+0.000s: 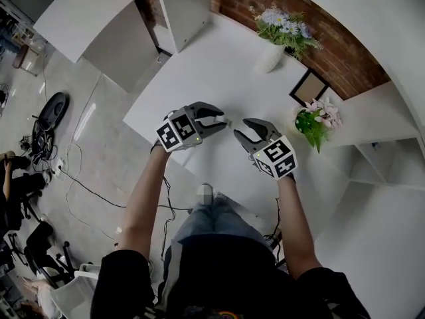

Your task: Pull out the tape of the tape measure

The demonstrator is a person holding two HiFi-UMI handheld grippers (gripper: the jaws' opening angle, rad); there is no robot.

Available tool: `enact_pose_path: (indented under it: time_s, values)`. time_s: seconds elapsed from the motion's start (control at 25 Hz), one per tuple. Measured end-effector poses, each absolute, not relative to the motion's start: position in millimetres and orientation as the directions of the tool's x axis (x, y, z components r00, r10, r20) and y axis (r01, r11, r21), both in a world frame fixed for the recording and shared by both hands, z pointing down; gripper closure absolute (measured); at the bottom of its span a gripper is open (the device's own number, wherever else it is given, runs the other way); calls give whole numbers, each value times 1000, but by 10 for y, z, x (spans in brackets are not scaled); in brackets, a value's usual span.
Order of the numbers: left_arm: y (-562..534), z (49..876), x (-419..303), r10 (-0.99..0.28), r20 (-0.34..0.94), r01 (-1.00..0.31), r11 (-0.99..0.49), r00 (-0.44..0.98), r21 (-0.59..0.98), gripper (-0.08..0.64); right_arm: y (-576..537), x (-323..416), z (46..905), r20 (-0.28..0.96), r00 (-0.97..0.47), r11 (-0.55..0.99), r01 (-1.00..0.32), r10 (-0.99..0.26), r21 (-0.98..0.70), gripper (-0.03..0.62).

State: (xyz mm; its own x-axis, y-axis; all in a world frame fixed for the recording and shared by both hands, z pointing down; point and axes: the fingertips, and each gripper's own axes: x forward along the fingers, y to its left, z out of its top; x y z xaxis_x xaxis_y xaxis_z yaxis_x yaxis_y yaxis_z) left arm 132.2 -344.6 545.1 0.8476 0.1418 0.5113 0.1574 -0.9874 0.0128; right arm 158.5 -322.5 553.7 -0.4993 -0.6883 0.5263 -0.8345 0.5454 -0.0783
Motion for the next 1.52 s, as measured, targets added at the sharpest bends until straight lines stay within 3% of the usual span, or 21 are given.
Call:
enact_pose_path:
  time_s: [0.24,0.4,0.56,0.64,1.52]
  values:
    - [-3239,5259,1244,121,505,154,-988,854,-23,445,-3110,1373,5723,767,-425,783,-602,-481,157,417]
    - [-3104,5203,1224,120,499,158,-987,858,-34,445,-3074,1286,5856,832,-370,838,-512,-414,189,417]
    - [-2995,5178,1206,122,493,159,-987,862,-35,445,-3010,1214,5926,850,-351,854,-483,-393,195,432]
    - [-2953,5182,1183,127,497,167,-985,859,-37,445,-2976,1205,5940,853,-344,858,-472,-392,204,491]
    - [-2789,5332,706,219,525,248,-969,823,15,477,-2572,1555,6026,883,-299,832,-531,-362,162,497]
